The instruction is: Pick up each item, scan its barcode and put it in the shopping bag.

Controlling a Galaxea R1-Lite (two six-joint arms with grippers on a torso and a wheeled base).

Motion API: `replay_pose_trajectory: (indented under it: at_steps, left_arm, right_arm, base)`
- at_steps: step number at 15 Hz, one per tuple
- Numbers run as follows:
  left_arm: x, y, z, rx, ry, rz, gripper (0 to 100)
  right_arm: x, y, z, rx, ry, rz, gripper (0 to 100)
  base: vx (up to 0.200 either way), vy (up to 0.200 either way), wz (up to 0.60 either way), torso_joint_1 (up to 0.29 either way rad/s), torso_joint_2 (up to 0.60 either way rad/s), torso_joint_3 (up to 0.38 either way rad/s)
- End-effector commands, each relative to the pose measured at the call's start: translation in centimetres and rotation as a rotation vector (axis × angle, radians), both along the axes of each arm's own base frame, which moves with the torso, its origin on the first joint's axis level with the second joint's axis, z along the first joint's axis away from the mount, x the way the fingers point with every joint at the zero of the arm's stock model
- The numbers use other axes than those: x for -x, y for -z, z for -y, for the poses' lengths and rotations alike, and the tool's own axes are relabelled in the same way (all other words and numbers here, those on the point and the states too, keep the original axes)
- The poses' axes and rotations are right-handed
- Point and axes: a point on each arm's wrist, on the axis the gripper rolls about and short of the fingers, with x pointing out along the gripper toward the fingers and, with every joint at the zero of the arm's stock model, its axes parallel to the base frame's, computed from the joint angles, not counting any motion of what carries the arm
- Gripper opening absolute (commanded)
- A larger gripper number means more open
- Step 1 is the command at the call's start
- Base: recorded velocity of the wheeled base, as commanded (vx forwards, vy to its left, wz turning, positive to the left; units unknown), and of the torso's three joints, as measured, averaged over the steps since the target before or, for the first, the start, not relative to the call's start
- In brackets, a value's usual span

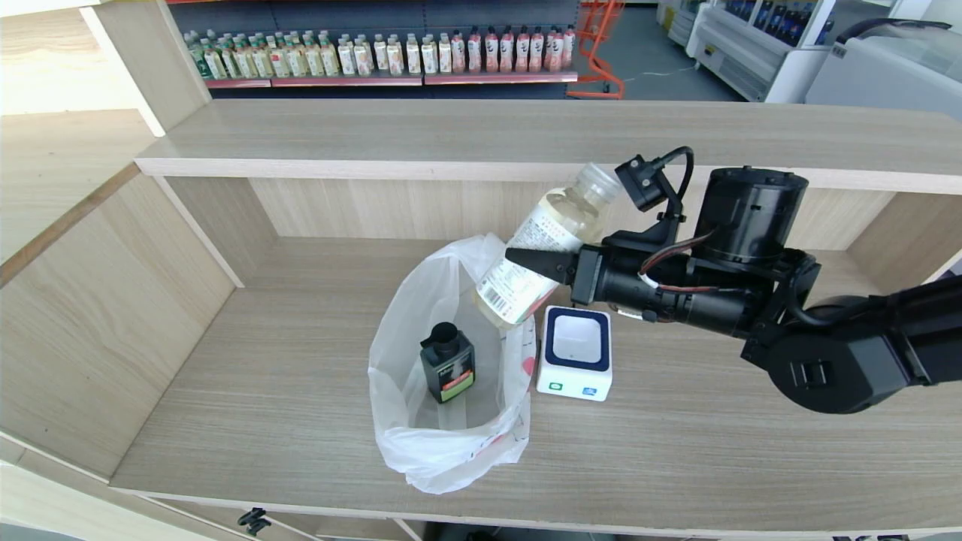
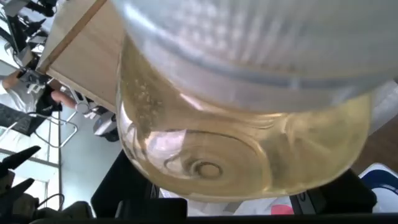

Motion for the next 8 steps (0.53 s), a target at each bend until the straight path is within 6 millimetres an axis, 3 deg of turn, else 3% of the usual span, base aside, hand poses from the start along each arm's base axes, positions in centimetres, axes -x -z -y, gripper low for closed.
replay_pose_trajectory:
  at_steps: [1, 8]
  left_arm:
    - [0.0, 0.0, 0.0, 0.000, 0.000, -0.002, 100]
    - [0.0, 0.0, 0.0, 0.000, 0.000, -0.002, 100]
  right_arm:
    - [-2.0, 2.3, -1.3, 0.036, 0.000, -0.027, 0]
    - [-5.5, 5.8, -2.8, 0.139, 0.015, 0.041, 0]
  base:
    - [0.000, 0.000, 0.00, 0.000, 0.00, 0.000]
    - [0.000, 0.000, 0.00, 0.000, 0.00, 0.000]
